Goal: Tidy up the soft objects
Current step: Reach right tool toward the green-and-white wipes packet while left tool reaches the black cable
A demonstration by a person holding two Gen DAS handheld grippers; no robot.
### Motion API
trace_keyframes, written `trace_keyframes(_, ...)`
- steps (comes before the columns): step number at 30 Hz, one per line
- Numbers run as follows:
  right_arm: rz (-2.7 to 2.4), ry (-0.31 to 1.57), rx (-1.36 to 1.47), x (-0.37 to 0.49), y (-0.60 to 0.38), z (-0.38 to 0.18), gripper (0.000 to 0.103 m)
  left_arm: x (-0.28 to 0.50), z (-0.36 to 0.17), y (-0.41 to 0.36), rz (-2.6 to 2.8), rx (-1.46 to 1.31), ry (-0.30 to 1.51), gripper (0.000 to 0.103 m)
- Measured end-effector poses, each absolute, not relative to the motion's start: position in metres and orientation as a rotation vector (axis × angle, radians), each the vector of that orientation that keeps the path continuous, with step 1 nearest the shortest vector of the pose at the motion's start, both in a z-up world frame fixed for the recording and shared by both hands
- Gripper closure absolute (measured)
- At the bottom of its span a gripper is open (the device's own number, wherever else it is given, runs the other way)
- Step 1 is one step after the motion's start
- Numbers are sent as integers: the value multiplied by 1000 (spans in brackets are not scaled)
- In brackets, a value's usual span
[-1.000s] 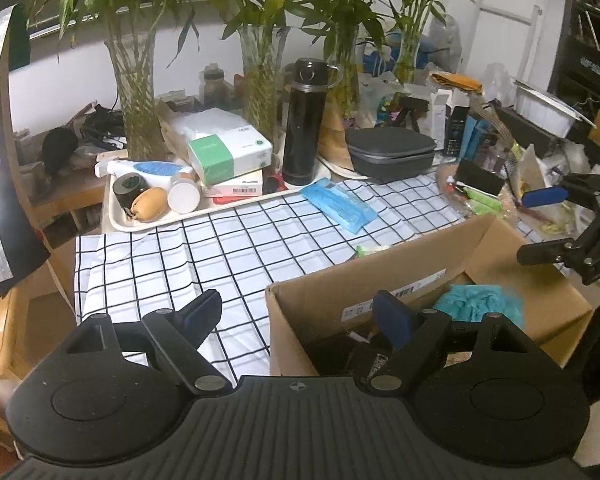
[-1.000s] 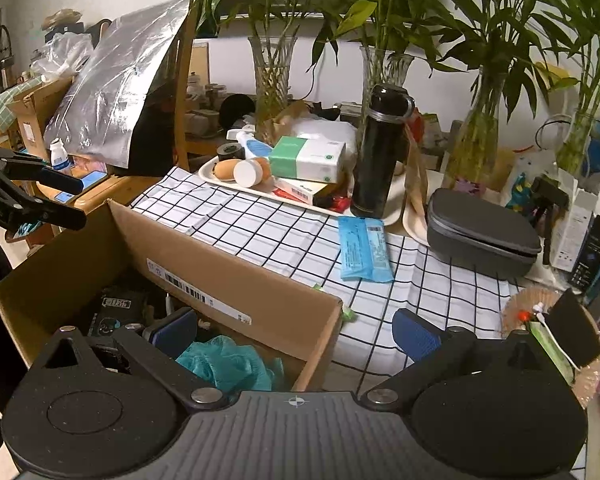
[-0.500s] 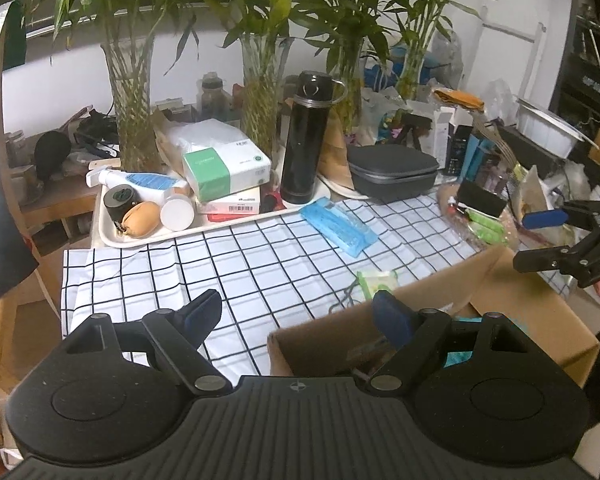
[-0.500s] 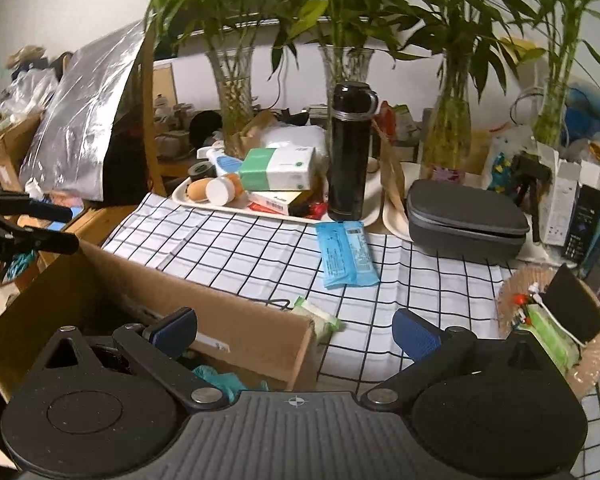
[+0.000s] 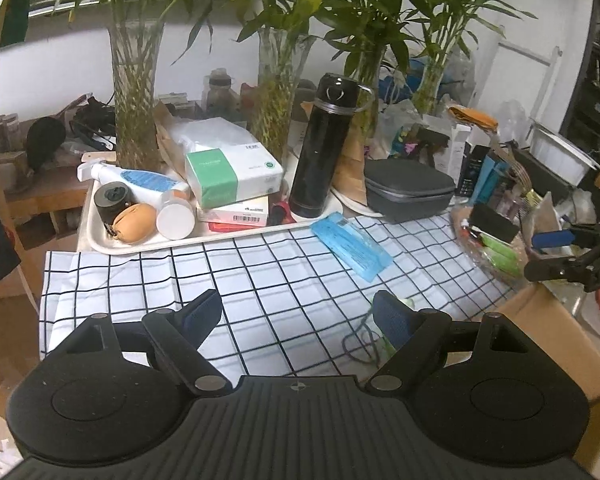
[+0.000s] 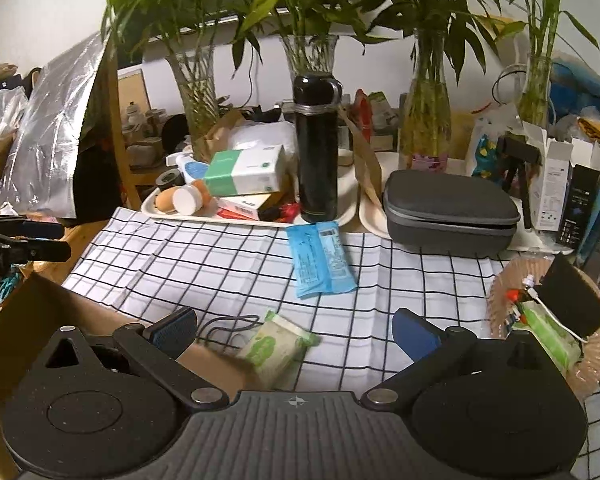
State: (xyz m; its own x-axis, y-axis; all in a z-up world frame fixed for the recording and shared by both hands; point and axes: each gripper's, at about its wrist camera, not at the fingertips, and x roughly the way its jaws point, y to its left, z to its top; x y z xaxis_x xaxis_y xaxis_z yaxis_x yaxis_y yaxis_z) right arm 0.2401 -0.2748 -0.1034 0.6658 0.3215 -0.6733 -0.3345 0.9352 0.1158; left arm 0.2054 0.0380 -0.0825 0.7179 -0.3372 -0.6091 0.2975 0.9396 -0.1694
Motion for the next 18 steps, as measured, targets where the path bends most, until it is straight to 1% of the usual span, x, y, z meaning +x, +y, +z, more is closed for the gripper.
trace_keyframes(10,375,772,-42,262,-282,-112,0,235,-97,43,-359,-66,706,20)
trace_keyframes(18,357,829,-13,292,-295,-129,0,259,-111,44,-424,-51,724,20)
